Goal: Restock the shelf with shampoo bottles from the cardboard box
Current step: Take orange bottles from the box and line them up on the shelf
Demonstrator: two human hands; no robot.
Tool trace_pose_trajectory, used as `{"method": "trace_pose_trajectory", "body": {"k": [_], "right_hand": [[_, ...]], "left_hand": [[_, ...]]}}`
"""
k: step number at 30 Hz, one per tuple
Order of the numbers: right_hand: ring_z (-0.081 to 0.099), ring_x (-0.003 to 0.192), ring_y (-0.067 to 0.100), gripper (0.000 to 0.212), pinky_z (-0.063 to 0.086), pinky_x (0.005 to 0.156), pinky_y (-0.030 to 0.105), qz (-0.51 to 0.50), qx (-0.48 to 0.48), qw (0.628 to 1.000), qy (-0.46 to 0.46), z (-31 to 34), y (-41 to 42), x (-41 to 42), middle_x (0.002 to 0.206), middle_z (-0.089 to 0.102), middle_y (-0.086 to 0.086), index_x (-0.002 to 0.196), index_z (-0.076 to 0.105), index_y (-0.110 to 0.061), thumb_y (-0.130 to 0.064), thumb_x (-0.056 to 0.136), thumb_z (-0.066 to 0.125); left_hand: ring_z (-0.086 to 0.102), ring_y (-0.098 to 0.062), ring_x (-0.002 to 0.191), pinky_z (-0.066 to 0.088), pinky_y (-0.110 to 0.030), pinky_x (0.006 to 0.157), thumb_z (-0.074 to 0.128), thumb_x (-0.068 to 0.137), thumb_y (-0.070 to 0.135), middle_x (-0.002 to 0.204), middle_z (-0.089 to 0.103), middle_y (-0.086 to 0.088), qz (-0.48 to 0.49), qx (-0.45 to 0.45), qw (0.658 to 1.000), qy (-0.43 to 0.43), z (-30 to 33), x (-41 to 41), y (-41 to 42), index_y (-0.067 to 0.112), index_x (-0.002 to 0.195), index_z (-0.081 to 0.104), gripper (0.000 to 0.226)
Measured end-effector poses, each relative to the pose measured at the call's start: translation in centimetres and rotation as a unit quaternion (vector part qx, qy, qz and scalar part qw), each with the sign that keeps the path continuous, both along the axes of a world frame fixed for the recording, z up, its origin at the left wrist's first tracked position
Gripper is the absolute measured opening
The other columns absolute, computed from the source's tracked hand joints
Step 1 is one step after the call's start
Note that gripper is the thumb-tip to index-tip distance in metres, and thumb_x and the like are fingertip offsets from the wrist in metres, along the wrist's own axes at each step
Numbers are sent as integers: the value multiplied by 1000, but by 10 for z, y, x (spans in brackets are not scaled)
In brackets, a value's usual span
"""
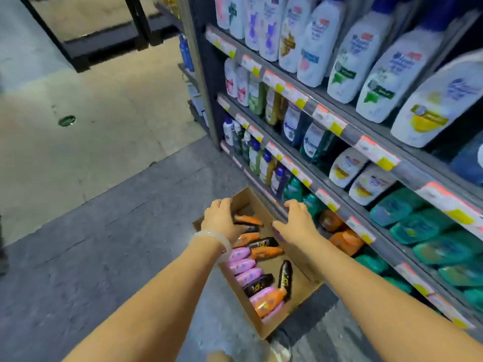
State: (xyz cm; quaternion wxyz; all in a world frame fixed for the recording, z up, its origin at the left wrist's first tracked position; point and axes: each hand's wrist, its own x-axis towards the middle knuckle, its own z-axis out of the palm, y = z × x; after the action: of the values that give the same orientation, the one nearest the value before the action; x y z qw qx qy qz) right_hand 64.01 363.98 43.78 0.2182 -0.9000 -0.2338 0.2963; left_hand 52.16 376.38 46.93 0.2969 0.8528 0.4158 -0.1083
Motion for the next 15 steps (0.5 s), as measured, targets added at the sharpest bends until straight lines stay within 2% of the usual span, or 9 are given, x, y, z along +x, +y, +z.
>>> {"method": "trace_pose_trajectory", "body": {"k": [5,9,12,15], "right_hand": [[39,128,31,60,35,105,39,-90,-21,994,54,-45,20,33,138,36,14,135,35,-9,-28,85,63],[39,128,29,57,32,104,34,-183,-32,979,84,-91,38,52,137,37,14,134,36,-8,-26,87,62],[39,128,29,56,31,100,29,-280,-36,953,113,-143,51,59,136,41,17,133,38,-4,-21,86,63],[47,122,32,47,37,97,34,-364,-54,922,122,-199,60,51,128,51,21,124,46,-4,-20,84,64]], "left_hand": [[37,-32,128,35,-39,105,67,80,28,140,36,-12,-56,-24,997,44,-47,49,43,13,137,37,66],[39,-31,128,35,-37,106,69,79,30,141,36,-11,-133,-53,987,69,-100,91,74,14,137,36,68],[39,-31,128,33,-35,107,68,79,33,141,38,-11,-192,-71,975,92,-156,119,93,15,133,40,64],[37,-33,129,33,-36,108,69,78,34,143,37,-11,-255,-76,956,122,-211,131,101,16,135,37,68]]}}
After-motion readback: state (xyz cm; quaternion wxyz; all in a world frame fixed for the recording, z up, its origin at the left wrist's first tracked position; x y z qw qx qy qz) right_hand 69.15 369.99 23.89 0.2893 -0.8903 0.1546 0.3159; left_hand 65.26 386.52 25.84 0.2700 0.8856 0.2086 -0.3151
